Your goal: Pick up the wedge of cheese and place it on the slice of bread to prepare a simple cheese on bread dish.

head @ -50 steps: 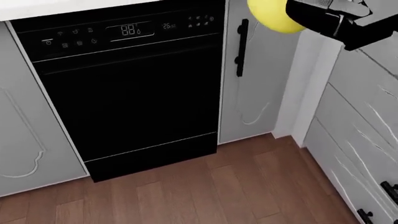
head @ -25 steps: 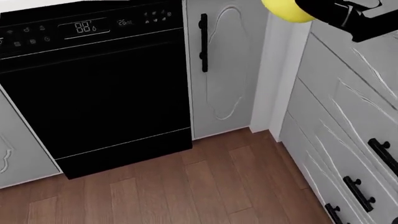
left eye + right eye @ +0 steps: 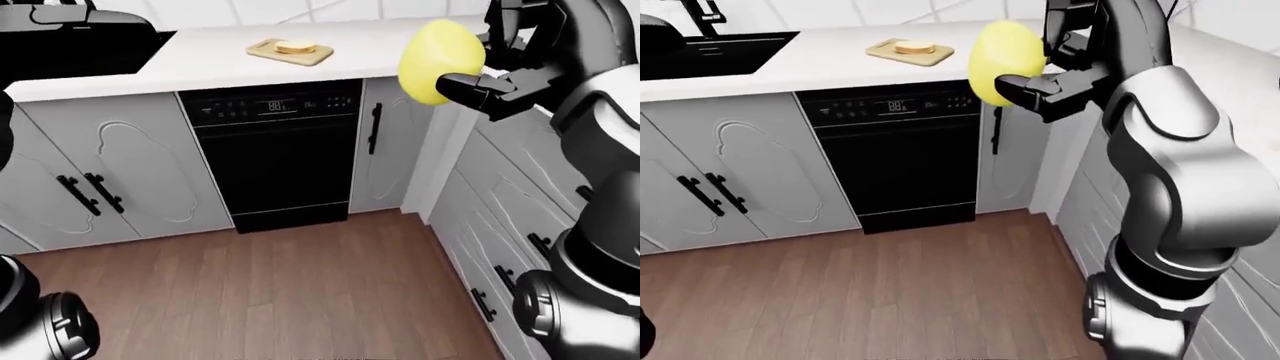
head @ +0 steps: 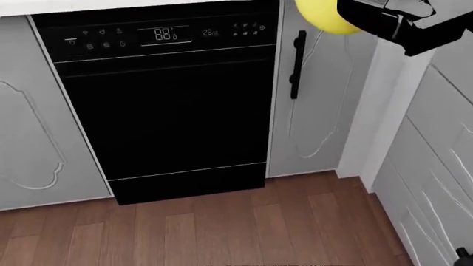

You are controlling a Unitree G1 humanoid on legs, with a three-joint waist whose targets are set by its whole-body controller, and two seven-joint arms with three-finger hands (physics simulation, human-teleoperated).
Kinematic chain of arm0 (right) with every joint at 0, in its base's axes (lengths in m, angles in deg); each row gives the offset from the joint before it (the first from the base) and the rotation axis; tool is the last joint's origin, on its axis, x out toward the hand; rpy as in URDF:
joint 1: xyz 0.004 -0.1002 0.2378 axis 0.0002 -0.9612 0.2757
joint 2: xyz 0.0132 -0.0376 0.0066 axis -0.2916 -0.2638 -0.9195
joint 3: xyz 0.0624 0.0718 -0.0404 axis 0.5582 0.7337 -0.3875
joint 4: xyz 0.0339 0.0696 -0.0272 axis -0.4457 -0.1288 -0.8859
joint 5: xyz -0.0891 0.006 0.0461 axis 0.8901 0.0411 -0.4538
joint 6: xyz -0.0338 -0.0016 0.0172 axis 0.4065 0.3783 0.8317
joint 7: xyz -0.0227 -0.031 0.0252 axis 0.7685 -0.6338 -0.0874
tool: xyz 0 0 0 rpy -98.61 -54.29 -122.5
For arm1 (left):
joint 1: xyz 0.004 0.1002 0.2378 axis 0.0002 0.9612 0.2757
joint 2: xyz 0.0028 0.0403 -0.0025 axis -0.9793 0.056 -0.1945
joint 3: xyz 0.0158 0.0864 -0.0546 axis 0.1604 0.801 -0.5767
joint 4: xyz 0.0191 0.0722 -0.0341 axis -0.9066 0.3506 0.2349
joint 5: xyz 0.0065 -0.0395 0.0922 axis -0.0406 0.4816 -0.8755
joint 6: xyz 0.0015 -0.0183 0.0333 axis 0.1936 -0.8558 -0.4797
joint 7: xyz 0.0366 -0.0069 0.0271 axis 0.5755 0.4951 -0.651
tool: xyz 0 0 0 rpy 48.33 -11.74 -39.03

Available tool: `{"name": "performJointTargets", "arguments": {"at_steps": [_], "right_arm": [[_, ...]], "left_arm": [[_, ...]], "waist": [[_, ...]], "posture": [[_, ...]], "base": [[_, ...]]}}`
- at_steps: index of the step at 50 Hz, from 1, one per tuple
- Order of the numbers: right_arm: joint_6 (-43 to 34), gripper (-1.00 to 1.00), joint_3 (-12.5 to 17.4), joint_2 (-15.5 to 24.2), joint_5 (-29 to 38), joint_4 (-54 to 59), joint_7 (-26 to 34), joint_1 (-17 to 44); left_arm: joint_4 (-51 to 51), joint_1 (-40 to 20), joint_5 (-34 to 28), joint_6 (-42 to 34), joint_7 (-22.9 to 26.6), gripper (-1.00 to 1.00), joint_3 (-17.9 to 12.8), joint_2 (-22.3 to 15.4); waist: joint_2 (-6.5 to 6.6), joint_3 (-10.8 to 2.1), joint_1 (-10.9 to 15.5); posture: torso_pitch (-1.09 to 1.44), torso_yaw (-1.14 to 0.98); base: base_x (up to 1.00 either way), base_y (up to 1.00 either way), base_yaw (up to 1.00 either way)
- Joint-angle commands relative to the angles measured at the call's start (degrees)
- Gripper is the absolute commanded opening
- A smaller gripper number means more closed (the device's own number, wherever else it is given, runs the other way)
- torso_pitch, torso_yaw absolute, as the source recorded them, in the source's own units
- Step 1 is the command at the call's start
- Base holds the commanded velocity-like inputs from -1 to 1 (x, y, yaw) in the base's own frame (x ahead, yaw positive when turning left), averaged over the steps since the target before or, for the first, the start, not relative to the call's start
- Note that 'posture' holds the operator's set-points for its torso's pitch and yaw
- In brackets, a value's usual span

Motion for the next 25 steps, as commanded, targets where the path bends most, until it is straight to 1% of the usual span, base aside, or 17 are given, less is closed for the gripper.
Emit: {"name": "performJointTargets", "arguments": {"at_steps": [1, 3, 4, 5, 6, 7, 8, 9, 11, 15, 18, 19, 20, 21, 22, 23, 25], "right_arm": [[1.5, -1.0, 1.2, 0.7, 1.0, -0.9, -0.4, 1.6], [1.6, -1.0, 1.3, 0.6, 1.1, -0.8, -0.2, 1.5], [1.4, -1.0, 1.5, 0.6, 1.1, -0.9, -0.2, 1.6], [1.2, -1.0, 1.5, 0.5, 1.2, -1.0, -0.2, 1.6], [1.3, -1.0, 1.5, 0.6, 1.2, -0.9, -0.2, 1.6], [1.4, -1.0, 1.4, 0.6, 1.3, -0.8, -0.1, 1.6], [1.2, -1.0, 1.4, 0.6, 1.3, -1.0, -0.1, 1.7], [1.2, -1.0, 1.4, 0.6, 1.3, -0.9, 0.0, 1.7], [1.3, -1.0, 1.2, 0.6, 1.5, -0.8, 0.2, 1.7], [1.2, -1.0, 1.2, 0.5, 1.7, -0.9, 0.3, 1.8], [1.5, -1.0, 1.0, 0.4, 1.9, -0.8, 0.5, 1.7], [1.5, -1.0, 1.0, 0.3, 2.0, -0.8, 0.6, 1.7], [1.5, -1.0, 1.1, 0.3, 2.1, -0.8, 0.6, 1.7], [1.2, -1.0, 1.1, 0.3, 2.1, -1.0, 0.6, 1.8], [1.0, -1.0, 1.1, 0.3, 2.1, -1.2, 0.6, 1.8], [1.2, -1.0, 1.1, 0.2, 2.2, -1.1, 0.6, 1.7], [1.3, -1.0, 1.0, 0.1, 2.3, -1.1, 0.7, 1.7]], "left_arm": [[-0.6, -1.5, -0.3, 1.6, 0.4, 1.0, -0.5, -0.6], [-0.6, -1.5, -0.6, 1.6, 0.5, 1.0, -0.3, -0.5], [-0.6, -1.5, -0.7, 1.6, 0.6, 1.0, -0.3, -0.4], [-0.4, -1.4, -0.9, 1.8, 0.8, 1.0, -0.2, -0.4], [-0.1, -1.3, -1.3, 2.3, 1.2, 1.0, -0.2, -0.4], [0.1, -1.3, -1.5, 2.5, 1.5, 1.0, -0.3, -0.5], [0.4, -1.2, -1.6, 2.6, 1.8, 1.0, -0.5, -0.5], [0.3, -1.2, -1.6, 2.4, 1.8, 1.0, -0.7, -0.6], [-0.3, -1.5, -1.1, 1.6, 1.2, 1.0, -0.9, -0.5], [-0.9, -1.8, -0.7, 0.9, 0.6, 1.0, -0.8, -0.5], [-1.0, -2.0, -0.4, 0.6, 0.4, 1.0, -0.8, -0.5], [-1.0, -2.0, -0.4, 0.6, 0.4, 1.0, -0.8, -0.5], [-1.0, -2.0, -0.4, 0.6, 0.4, 1.0, -0.8, -0.5], [-1.0, -2.0, -0.3, 0.6, 0.3, 1.0, -0.8, -0.5], [-1.0, -2.0, -0.3, 0.6, 0.2, 1.0, -0.8, -0.5], [-1.0, -2.0, -0.3, 0.6, 0.2, 1.0, -0.7, -0.5], [-0.9, -1.8, -0.4, 0.9, 0.3, 1.0, -0.6, -0.5]], "waist": [[0.41, -1.31, -0.3], [-1.01, -1.26, -0.1], [-2.13, -1.26, -0.1], [-3.78, -1.61, 0.0], [-2.87, -1.46, 0.2], [-2.42, -1.21, -0.3], [-2.97, -1.13, 0.0], [-2.83, -1.34, 0.0], [-2.17, -1.6, 0.1], [-0.45, -0.79, 0.0], [1.98, -1.03, -0.5], [3.36, -1.31, -0.7], [5.4, -1.97, -0.9], [3.39, -1.39, -0.4], [4.17, -1.41, -0.6], [4.05, -1.5, -0.6], [2.91, -1.83, -0.4]], "posture": [[0.0, 0.0], [0.0, 0.0], [0.0, 0.0], [0.0, 0.0], [0.0, 0.0], [0.0, 0.0], [0.0, 0.0], [0.0, 0.0], [0.0, 0.0], [0.0, 0.0], [0.0, 0.0], [0.0, 0.0], [0.0, 0.0], [0.0, 0.0], [0.0, 0.0], [0.0, 0.0], [0.0, 0.0]], "base": [[0.0, 0.0, 0.3], [0.0, 0.0, 0.3], [0.0, 0.0, 0.3], [0.0, 0.0, 0.3], [0.0, 0.0, 0.3], [0.0, 0.0, 0.3], [0.0, 0.0, 0.28], [0.0, 0.0, 0.29], [0.0, 0.0, 0.28], [0.0, 0.0, 0.27], [0.0, 0.0, 0.27], [0.0, 0.0, 0.27], [0.0, 0.0, 0.27], [0.0, 0.0, 0.27], [0.0, 0.0, 0.27], [0.0, 0.0, 0.27], [0.0, 0.0, 0.26]]}}
